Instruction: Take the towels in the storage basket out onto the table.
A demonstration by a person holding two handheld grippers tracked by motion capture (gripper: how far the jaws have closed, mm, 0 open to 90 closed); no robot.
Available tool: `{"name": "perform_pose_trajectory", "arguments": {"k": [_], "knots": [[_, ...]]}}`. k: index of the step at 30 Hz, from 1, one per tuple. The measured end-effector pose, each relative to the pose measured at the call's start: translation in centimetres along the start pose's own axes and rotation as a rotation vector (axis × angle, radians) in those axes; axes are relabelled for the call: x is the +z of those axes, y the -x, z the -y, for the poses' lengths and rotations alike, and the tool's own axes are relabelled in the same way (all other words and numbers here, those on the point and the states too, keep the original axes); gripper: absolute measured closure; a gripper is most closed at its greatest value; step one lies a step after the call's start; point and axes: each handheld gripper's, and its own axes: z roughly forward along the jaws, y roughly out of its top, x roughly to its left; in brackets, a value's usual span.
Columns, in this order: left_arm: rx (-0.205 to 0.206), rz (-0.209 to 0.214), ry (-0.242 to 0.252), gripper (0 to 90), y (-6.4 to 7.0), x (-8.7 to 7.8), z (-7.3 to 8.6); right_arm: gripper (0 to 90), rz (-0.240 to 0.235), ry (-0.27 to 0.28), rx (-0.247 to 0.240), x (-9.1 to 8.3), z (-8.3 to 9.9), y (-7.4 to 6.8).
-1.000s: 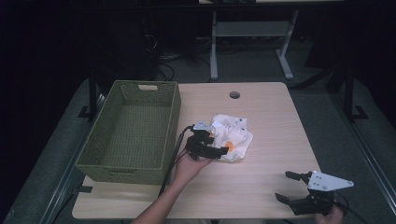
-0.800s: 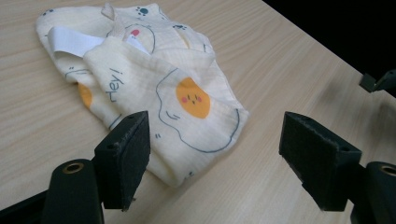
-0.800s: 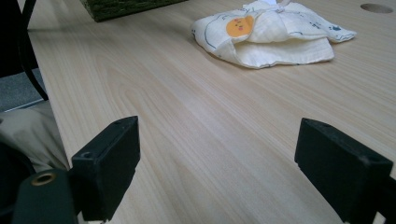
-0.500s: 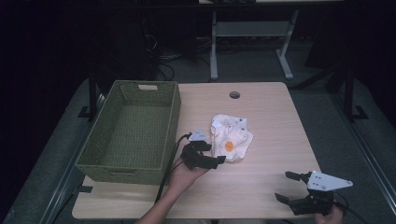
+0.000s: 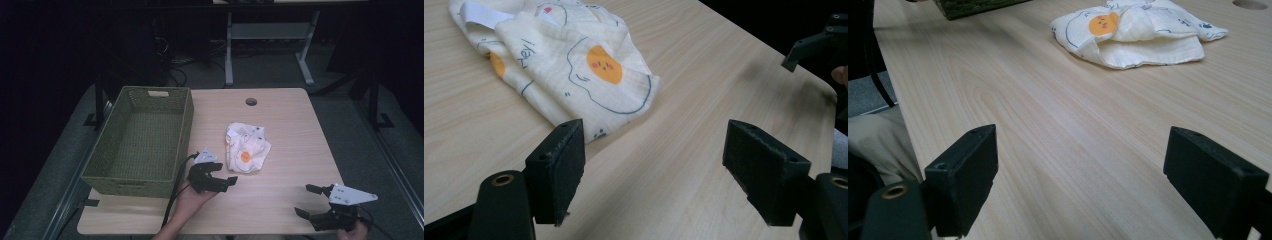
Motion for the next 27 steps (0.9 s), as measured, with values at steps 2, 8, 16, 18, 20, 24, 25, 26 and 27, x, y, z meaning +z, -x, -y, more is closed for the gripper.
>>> {"name": "perform_pose_trajectory", "arguments": {"k": [2, 8, 16, 18, 20, 24, 25, 26, 27], "knots": [[0.008, -0.008, 0.009, 25.2, 0.1, -0.3, 0.3, 13.8, -0.001, 0.0, 0.001, -0.1, 0.0, -0.1], [0.006, -0.02, 0.022, 25.2, 0.1, -1.4, 1.4, 13.8, 0.006, 0.011, 0.012, -0.3, 0.1, 0.0], [0.005, -0.016, 0.057, 25.2, 0.7, -2.5, 2.9, 13.8, 0.004, 0.005, 0.012, -0.3, 0.2, -0.1], [0.032, -0.057, 0.048, 24.6, 1.0, -2.8, 3.2, 13.8, -0.003, 0.005, 0.004, -0.3, 0.1, -0.2], [0.028, -0.044, 0.055, 24.6, 0.9, -3.0, 3.4, 13.8, -0.006, -0.001, -0.001, -0.2, 0.1, -0.3], [0.035, -0.038, 0.063, 23.7, 0.9, -2.9, 3.6, 13.8, -0.016, -0.01, -0.01, -0.1, 0.1, -0.4], [0.045, -0.039, 0.06, 23.7, 0.9, -2.8, 3.6, 13.8, -0.017, -0.01, -0.01, -0.1, 0.1, -0.3], [0.058, -0.048, 0.06, 23.7, 0.9, -2.7, 3.7, 13.8, -0.018, -0.007, -0.015, 0.0, 0.1, -0.3], [0.063, -0.051, 0.062, 23.2, 0.9, -2.6, 3.7, 13.8, -0.021, -0.007, -0.016, 0.0, 0.1, -0.3]]}}
